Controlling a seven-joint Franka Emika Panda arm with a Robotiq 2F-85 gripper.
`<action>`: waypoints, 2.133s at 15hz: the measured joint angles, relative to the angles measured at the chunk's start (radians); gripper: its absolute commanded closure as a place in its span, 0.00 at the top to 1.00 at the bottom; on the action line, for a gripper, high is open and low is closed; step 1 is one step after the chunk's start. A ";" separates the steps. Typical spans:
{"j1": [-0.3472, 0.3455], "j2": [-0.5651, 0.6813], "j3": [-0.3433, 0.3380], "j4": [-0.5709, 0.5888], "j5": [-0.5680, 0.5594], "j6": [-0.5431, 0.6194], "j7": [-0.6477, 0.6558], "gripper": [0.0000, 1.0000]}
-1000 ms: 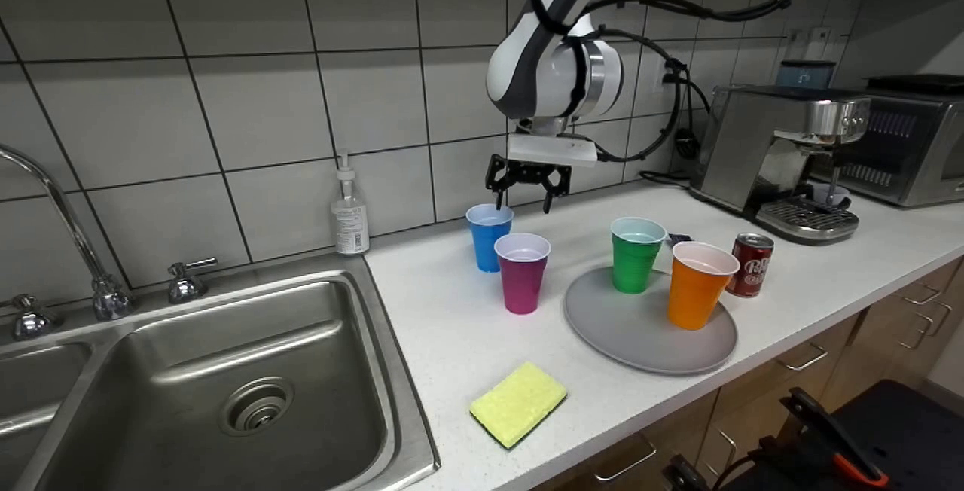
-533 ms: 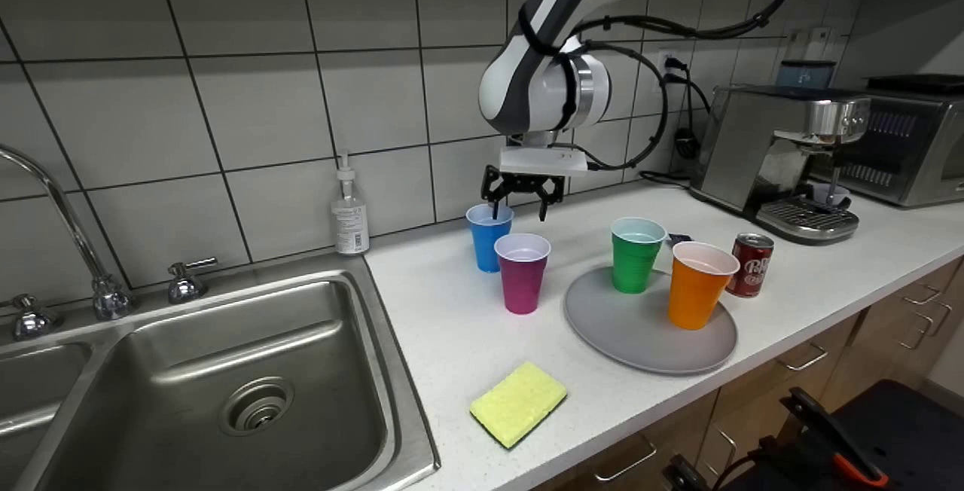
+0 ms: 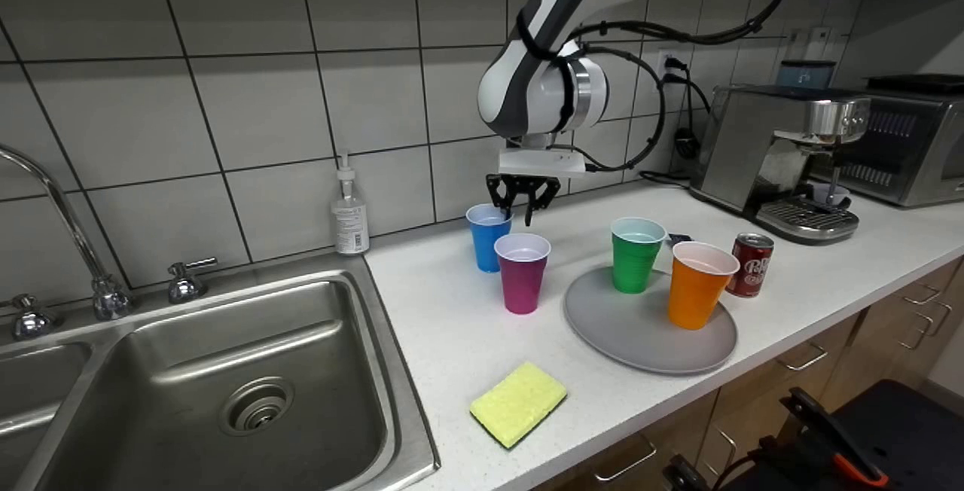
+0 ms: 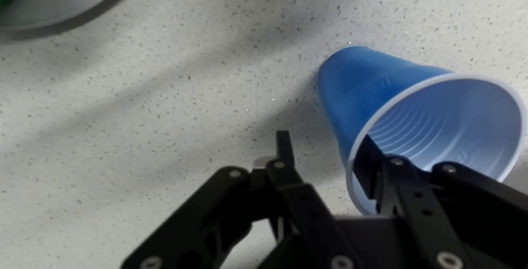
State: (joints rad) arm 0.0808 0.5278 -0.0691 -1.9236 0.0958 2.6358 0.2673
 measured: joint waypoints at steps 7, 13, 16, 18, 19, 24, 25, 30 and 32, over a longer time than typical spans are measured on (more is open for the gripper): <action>0.000 0.000 -0.002 0.005 0.000 0.000 0.000 0.01; -0.002 0.000 -0.004 0.006 0.001 0.000 0.000 0.01; -0.015 -0.007 -0.004 0.006 0.010 0.003 -0.002 0.01; -0.034 -0.021 -0.002 0.003 0.030 0.006 -0.010 0.01; -0.046 -0.031 0.002 0.000 0.042 0.007 -0.018 0.01; -0.111 -0.095 0.029 -0.029 0.124 0.007 -0.093 0.01; -0.122 -0.110 0.035 -0.040 0.141 0.007 -0.111 0.01; -0.166 -0.181 0.058 -0.091 0.224 0.007 -0.203 0.01; -0.177 -0.209 0.061 -0.110 0.253 0.006 -0.239 0.01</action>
State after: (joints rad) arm -0.0964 0.3193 -0.0084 -2.0336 0.3489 2.6414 0.0279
